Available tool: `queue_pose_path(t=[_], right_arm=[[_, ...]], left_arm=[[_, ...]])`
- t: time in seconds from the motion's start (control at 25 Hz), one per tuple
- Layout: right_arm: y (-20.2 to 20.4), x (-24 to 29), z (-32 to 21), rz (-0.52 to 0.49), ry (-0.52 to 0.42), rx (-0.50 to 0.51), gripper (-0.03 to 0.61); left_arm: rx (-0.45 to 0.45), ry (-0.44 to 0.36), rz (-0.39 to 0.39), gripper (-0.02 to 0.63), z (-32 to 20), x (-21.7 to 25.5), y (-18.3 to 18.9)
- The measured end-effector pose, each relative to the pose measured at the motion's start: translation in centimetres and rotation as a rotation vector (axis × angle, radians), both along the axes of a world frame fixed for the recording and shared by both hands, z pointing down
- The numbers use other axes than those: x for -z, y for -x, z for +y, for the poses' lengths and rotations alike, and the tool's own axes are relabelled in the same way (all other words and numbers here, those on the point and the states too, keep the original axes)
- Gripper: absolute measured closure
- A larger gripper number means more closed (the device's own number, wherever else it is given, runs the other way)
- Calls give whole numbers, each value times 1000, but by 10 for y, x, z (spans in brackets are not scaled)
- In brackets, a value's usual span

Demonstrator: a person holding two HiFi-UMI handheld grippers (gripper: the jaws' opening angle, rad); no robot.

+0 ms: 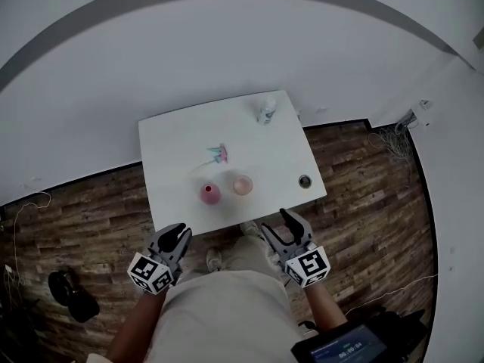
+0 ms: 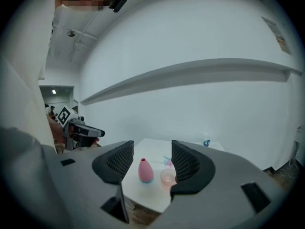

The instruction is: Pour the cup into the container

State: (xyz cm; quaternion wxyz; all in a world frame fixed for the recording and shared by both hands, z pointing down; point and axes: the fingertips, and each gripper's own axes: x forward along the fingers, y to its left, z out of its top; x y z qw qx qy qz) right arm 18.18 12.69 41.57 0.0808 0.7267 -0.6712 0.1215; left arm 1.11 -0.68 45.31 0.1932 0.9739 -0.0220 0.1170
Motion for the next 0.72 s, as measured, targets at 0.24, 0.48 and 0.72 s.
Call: queue_pose_path(t=[0.24, 0.48, 0.72], right_arm=[[-30, -31, -40, 45, 84, 165, 330], [-54, -59, -72, 85, 146, 388, 291], [-73, -88, -92, 121, 191, 543, 285]], left_arm=[[131, 0, -22, 548, -21, -9, -23], [258, 38, -66, 548, -34, -23, -50], [331, 18, -126, 548, -40, -29, -68]])
